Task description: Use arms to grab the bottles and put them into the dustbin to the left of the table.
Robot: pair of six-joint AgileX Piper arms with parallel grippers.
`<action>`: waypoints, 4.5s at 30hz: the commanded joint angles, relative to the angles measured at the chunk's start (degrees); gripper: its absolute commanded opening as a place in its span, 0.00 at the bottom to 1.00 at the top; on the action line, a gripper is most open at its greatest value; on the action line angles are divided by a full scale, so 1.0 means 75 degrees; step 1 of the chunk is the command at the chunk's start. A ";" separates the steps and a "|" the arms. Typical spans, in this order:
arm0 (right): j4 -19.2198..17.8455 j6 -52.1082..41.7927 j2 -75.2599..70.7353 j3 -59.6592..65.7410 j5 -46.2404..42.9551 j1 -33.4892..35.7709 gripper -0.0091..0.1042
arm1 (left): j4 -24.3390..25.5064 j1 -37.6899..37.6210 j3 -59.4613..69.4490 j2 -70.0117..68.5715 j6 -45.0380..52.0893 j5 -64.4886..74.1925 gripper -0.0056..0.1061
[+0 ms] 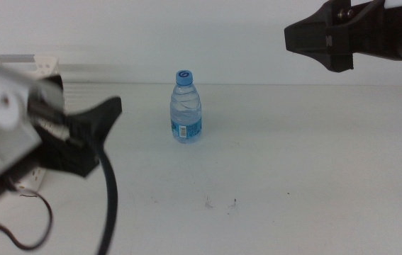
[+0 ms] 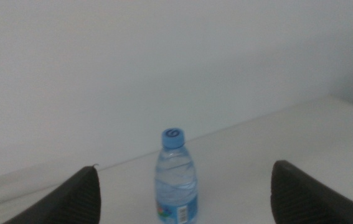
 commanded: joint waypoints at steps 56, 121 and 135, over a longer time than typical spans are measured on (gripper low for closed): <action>0.0007 -0.0086 -0.0026 -0.0059 -0.0076 0.0013 0.85 | 0.3012 0.0889 -0.2464 0.8702 -0.2759 -0.5600 0.89; 0.0007 -0.0086 -0.0026 -0.0059 -0.0076 0.0013 0.85 | 0.1049 0.1448 -0.6614 0.5077 -0.0073 0.6057 0.04; 0.0007 -0.0086 -0.0026 -0.0059 -0.0076 0.0013 0.85 | -0.0222 0.4385 -0.8054 0.5237 0.1717 0.7906 0.04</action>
